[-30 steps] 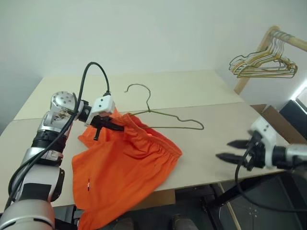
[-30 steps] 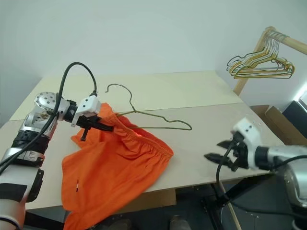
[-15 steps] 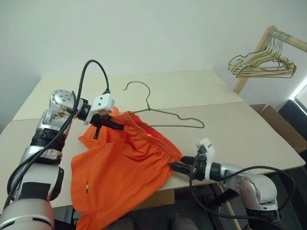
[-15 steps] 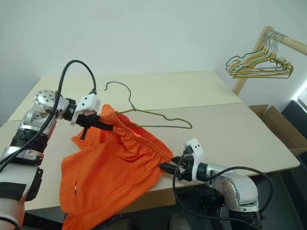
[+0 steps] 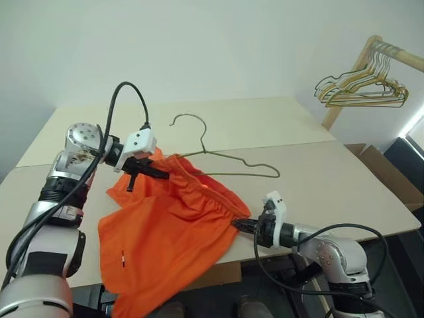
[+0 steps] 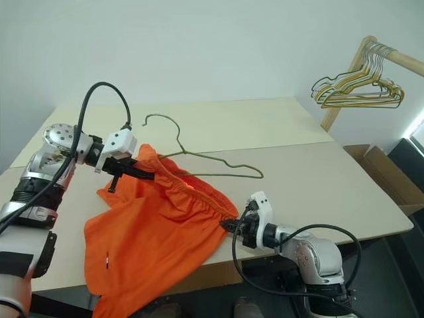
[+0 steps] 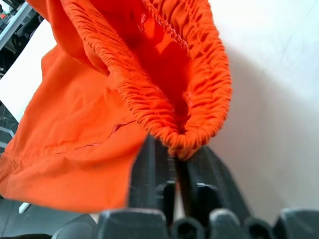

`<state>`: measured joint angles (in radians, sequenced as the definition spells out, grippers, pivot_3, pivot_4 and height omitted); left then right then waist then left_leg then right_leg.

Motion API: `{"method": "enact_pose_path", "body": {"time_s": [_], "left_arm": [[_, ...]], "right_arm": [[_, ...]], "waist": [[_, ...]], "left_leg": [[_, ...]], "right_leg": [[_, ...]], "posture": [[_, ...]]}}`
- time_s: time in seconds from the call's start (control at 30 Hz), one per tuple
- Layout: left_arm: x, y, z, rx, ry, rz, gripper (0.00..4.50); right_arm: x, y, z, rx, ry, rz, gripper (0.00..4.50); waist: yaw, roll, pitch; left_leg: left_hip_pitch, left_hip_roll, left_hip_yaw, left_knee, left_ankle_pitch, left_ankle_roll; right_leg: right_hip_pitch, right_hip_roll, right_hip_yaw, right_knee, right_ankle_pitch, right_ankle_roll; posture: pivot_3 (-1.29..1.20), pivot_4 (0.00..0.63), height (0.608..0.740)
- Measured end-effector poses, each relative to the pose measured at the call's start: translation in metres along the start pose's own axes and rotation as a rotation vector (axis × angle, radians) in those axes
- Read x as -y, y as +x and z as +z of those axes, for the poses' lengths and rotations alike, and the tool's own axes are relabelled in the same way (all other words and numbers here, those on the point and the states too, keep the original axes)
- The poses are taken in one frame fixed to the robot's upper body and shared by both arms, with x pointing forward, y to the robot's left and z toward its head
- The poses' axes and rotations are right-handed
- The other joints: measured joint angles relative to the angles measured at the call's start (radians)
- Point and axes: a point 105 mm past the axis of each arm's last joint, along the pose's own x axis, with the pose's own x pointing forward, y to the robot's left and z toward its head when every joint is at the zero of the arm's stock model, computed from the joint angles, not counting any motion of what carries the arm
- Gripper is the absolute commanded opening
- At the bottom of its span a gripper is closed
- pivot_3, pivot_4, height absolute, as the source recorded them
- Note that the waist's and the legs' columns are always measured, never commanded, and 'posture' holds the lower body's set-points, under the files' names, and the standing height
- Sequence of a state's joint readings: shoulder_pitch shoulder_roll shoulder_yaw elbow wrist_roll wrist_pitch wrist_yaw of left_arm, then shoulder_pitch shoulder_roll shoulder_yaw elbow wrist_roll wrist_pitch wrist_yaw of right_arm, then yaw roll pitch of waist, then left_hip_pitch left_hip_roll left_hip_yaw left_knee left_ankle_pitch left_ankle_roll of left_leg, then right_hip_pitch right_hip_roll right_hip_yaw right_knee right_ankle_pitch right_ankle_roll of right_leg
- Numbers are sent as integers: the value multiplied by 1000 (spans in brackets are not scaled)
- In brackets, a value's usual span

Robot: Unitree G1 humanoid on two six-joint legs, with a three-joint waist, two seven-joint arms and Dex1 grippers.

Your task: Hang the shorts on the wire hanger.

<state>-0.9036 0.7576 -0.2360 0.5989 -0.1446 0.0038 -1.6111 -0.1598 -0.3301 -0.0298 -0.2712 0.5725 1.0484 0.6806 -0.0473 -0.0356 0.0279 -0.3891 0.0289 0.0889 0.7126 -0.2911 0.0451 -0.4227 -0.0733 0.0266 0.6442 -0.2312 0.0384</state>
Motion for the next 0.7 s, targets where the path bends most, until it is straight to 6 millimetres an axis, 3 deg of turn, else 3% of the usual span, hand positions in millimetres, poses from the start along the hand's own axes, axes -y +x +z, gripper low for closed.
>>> {"method": "enact_pose_path", "body": {"time_s": [0.13,0.37,0.57,0.7], "left_arm": [[7,1,-5,4,-12,-12,0],[21,-12,-17,-32,-23,-31,0],[29,-11,-29,-89,28,-42,0],[31,-9,-33,-104,28,-41,0]], "right_arm": [[7,-12,14,14,-39,-19,42],[19,-52,38,-82,-162,-1,42],[24,-72,60,-132,-245,27,42],[22,-73,63,-157,-277,54,42]], "waist": [[0,0,0],[1,0,0],[4,0,0],[5,0,0]], "left_leg": [[0,0,0,0,0,0],[1,1,0,0,0,0],[0,0,0,0,0,0],[0,0,0,0,0,0]], "right_leg": [[0,0,0,0,0,0],[0,0,0,0,0,0],[0,0,0,-1,0,0],[0,0,0,-1,0,0]], "posture": [[-58,0,740],[-45,0,740],[-32,0,740],[-29,0,740]]}}
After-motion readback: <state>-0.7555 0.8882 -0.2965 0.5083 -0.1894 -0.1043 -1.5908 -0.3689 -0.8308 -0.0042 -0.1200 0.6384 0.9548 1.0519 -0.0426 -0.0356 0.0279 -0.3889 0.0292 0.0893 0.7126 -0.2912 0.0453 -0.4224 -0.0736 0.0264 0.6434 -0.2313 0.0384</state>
